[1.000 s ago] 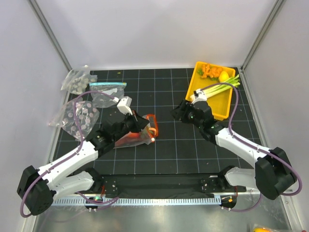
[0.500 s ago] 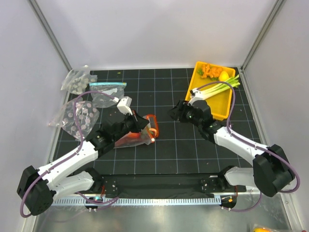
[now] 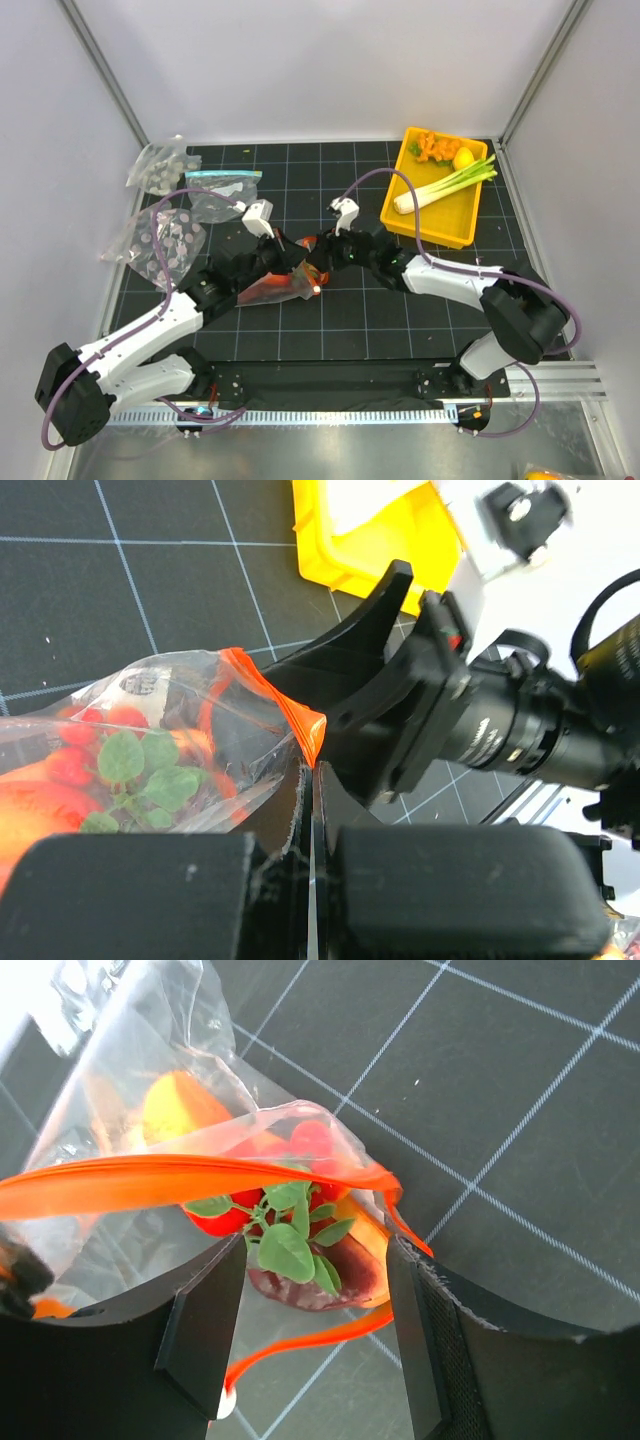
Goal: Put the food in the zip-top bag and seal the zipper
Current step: Adjust the zipper food storage bag at the center of the board.
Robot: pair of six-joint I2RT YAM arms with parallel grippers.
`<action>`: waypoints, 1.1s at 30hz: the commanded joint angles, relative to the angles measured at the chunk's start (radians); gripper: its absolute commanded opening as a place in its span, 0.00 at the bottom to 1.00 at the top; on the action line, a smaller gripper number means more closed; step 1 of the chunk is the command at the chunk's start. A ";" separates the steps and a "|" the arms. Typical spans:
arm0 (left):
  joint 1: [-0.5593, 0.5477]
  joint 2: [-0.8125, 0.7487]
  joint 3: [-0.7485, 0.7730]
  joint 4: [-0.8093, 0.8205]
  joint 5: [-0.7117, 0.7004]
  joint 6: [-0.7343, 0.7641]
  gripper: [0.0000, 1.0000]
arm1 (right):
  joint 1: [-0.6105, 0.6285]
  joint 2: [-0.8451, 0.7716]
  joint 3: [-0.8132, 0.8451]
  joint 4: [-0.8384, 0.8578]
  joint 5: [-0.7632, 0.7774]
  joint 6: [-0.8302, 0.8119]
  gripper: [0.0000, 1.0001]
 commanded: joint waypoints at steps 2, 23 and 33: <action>0.002 -0.023 0.002 0.032 0.009 0.012 0.01 | 0.020 0.035 0.046 0.064 0.147 -0.137 0.65; 0.004 -0.065 -0.007 0.023 -0.002 0.020 0.01 | 0.017 0.121 0.094 0.118 -0.046 -0.221 0.16; 0.002 -0.026 0.025 0.015 0.095 0.055 0.06 | 0.017 -0.097 0.184 -0.314 0.332 -0.092 0.01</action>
